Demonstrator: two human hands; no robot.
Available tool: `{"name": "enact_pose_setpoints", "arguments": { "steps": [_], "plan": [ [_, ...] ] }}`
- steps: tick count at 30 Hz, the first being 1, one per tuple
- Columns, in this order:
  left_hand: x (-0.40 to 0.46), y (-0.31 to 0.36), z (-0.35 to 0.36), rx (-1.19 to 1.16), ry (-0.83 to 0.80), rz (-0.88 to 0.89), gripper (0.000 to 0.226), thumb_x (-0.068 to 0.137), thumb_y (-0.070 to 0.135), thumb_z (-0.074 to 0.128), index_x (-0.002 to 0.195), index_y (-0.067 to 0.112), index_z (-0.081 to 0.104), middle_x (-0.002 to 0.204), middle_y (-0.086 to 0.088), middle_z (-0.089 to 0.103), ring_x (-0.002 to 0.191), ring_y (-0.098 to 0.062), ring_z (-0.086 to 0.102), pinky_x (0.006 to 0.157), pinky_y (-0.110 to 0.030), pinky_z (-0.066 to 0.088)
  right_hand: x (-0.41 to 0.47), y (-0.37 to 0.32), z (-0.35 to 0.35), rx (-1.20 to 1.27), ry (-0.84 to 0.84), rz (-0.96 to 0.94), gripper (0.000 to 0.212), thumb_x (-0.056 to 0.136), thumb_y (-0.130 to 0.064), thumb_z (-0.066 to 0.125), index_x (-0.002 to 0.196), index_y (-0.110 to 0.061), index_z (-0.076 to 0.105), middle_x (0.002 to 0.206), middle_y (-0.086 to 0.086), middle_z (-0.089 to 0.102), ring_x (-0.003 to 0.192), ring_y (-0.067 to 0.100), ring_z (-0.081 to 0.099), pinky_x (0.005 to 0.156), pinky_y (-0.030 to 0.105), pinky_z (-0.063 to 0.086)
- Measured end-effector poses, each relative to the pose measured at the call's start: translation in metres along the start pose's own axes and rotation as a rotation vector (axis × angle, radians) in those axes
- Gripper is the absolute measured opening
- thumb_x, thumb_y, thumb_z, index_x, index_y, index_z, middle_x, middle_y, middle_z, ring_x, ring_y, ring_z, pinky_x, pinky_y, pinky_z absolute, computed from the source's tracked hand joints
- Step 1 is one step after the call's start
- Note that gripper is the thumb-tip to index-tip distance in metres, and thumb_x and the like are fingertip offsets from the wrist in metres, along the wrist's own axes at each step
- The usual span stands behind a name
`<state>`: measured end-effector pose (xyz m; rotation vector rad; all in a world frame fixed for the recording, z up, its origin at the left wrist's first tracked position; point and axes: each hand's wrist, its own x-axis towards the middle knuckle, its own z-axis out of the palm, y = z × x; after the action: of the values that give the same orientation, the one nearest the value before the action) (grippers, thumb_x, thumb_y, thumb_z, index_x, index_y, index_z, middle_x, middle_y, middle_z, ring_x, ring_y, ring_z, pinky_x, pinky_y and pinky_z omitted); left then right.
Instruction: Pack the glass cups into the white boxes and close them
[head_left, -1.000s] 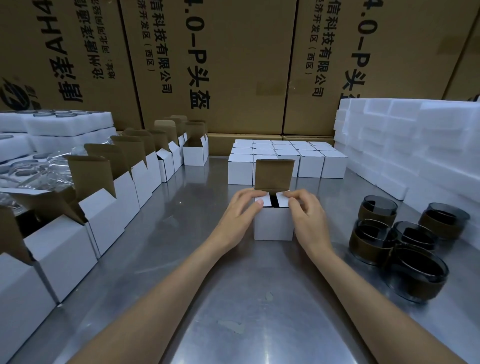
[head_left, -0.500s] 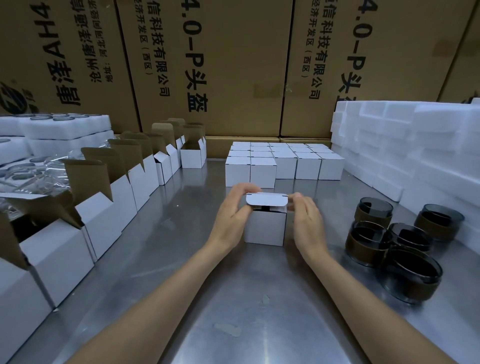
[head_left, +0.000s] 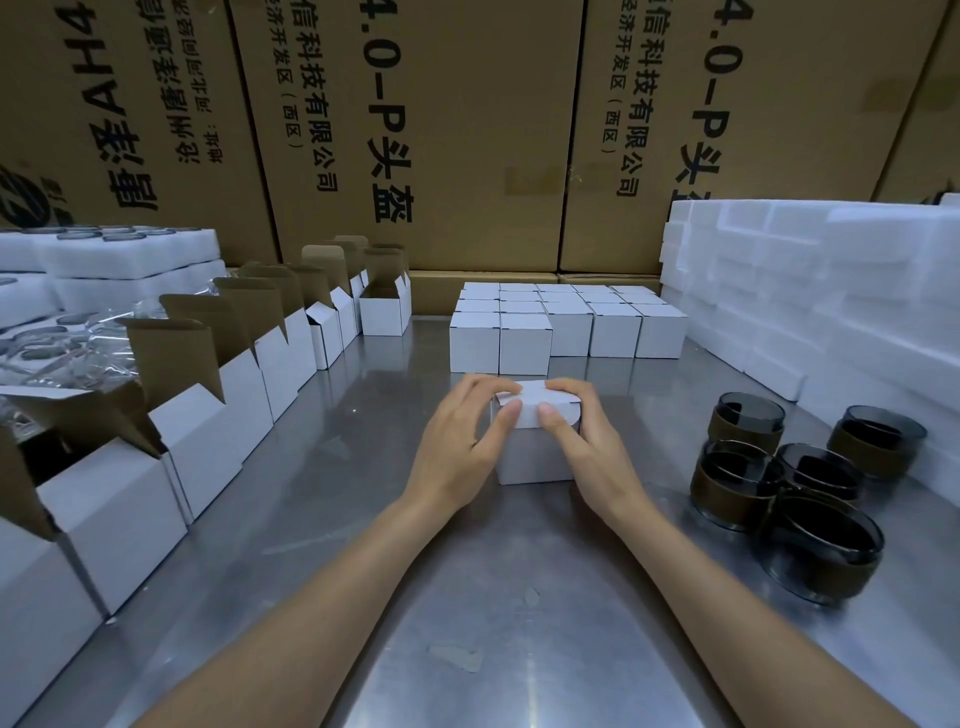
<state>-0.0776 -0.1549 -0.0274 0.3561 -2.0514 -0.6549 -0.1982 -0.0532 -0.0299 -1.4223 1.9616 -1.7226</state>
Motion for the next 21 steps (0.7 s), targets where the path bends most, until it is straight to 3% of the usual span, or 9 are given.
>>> {"name": "enact_pose_setpoints", "arguments": {
  "steps": [10,15,21],
  "plan": [
    [0.0027,0.0036,-0.0003,0.041,0.091,0.023,0.026,0.094,0.038,0.05,0.099,0.02,0.068,0.096,0.017,0.057,0.091,-0.005,0.057,0.075,-0.021,0.045,0.002,0.0017,0.0003,-0.024,0.05,-0.007,0.006,0.094,-0.051,0.048,0.1,-0.053,0.049,0.11,-0.016,0.06,0.096,-0.003,0.053,0.08,0.025,0.042],
    [0.0015,0.0023,-0.0001,0.027,0.085,0.017,0.023,0.092,0.035,0.052,0.099,0.021,0.067,0.098,0.012,0.057,0.093,-0.008,0.057,0.077,-0.023,0.045,0.0016,-0.0008,-0.0001,0.028,0.067,0.016,0.018,0.086,-0.057,0.04,0.096,-0.049,0.053,0.103,-0.023,0.06,0.096,-0.006,0.052,0.079,0.02,0.04],
    [0.0012,0.0025,0.0007,0.042,0.081,0.012,0.025,0.093,0.036,0.049,0.099,0.02,0.067,0.094,0.013,0.055,0.093,-0.008,0.055,0.077,-0.021,0.043,0.0047,0.002,0.0006,0.026,0.099,0.011,0.021,0.101,-0.043,0.035,0.098,-0.041,0.056,0.103,-0.028,0.06,0.1,-0.008,0.052,0.084,0.02,0.038]
  ]
}}
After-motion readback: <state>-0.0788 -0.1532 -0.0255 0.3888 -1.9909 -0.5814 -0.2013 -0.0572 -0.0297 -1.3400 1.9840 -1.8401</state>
